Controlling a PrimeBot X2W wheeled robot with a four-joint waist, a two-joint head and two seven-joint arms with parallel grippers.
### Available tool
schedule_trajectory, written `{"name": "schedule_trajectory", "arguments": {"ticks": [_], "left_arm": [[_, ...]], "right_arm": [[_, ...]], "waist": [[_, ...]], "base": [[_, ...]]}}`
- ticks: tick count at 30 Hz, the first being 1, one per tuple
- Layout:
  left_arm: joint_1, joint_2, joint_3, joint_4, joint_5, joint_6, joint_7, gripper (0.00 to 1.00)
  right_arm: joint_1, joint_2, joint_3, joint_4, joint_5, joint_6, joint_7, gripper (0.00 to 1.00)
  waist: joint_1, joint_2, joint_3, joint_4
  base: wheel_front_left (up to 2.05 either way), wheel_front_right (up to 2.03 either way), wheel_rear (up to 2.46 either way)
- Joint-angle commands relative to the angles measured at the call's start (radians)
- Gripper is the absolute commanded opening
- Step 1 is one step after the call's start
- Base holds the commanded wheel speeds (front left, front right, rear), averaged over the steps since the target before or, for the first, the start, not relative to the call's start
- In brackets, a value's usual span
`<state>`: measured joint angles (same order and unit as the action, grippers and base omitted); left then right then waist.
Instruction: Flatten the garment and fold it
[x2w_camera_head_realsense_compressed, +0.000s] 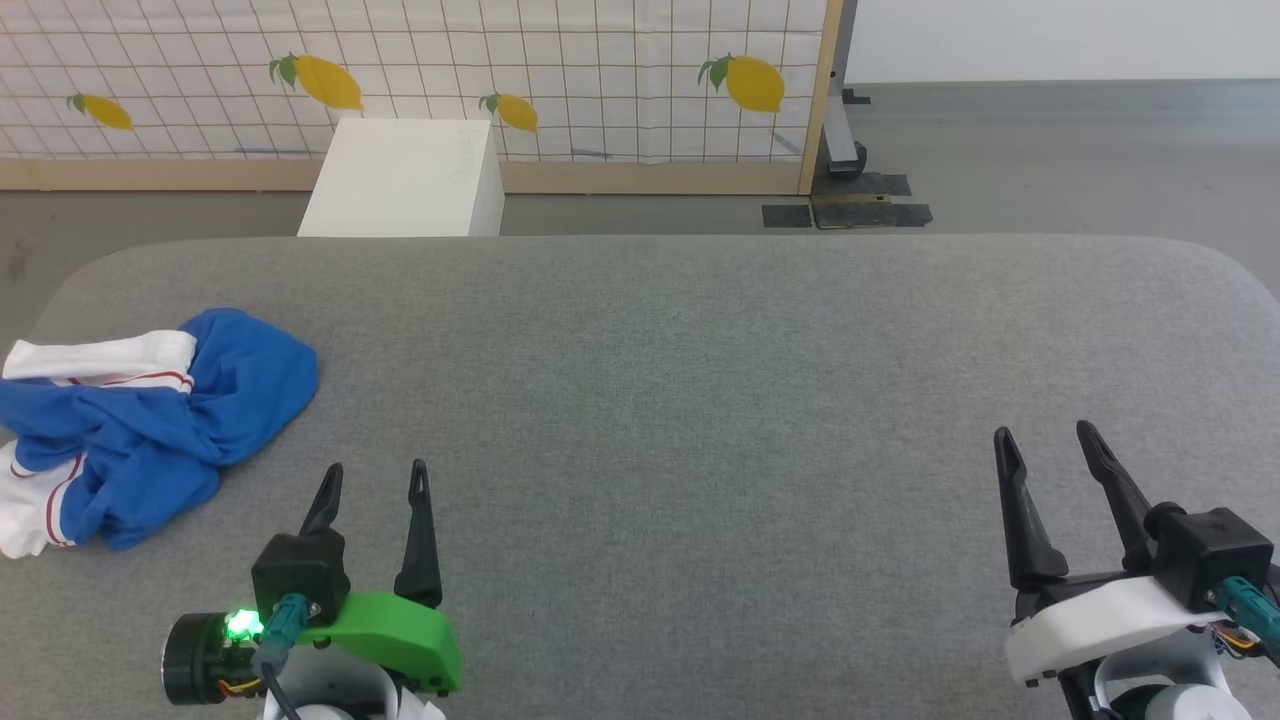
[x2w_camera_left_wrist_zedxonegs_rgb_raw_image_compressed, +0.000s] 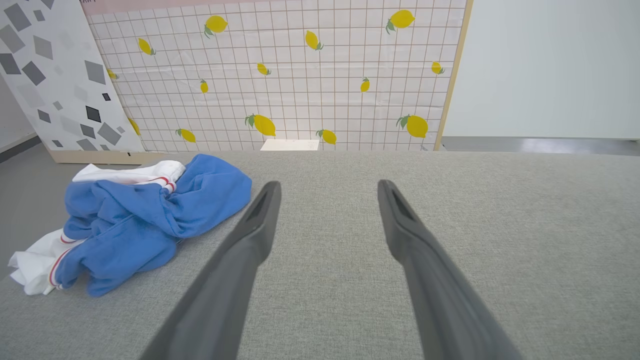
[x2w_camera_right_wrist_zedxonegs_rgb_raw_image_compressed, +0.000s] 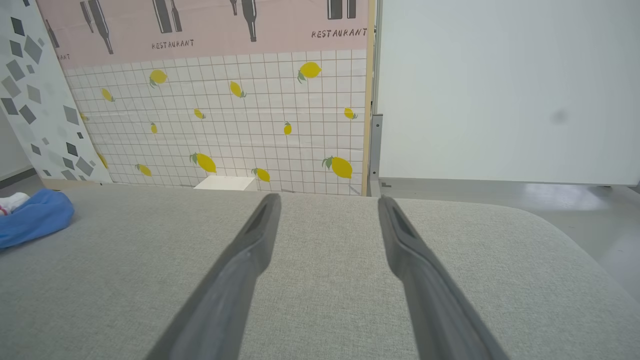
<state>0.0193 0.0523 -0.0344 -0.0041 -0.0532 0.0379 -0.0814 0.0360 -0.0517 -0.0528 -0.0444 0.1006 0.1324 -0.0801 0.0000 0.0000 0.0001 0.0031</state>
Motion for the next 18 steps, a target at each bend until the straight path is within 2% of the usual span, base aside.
{"name": "schedule_trajectory", "arguments": {"ticks": [1, 18], "left_arm": [[-0.007, -0.001, -0.002, -0.003, -0.011, 0.008, -0.01, 1.0], [-0.007, -0.001, -0.015, -0.002, -0.04, 0.024, -0.045, 1.0]], "right_arm": [[0.008, 0.001, -0.005, -0.009, 0.015, -0.001, -0.011, 1.0], [0.025, 0.001, -0.019, -0.024, 0.055, -0.001, -0.046, 1.0]], "waist": [[0.0, 0.0, 0.0, 0.0], [0.0, 0.0, -0.005, 0.007]], "base": [[0.0, 0.0, 0.0], [0.0, 0.0, 0.0]]}}
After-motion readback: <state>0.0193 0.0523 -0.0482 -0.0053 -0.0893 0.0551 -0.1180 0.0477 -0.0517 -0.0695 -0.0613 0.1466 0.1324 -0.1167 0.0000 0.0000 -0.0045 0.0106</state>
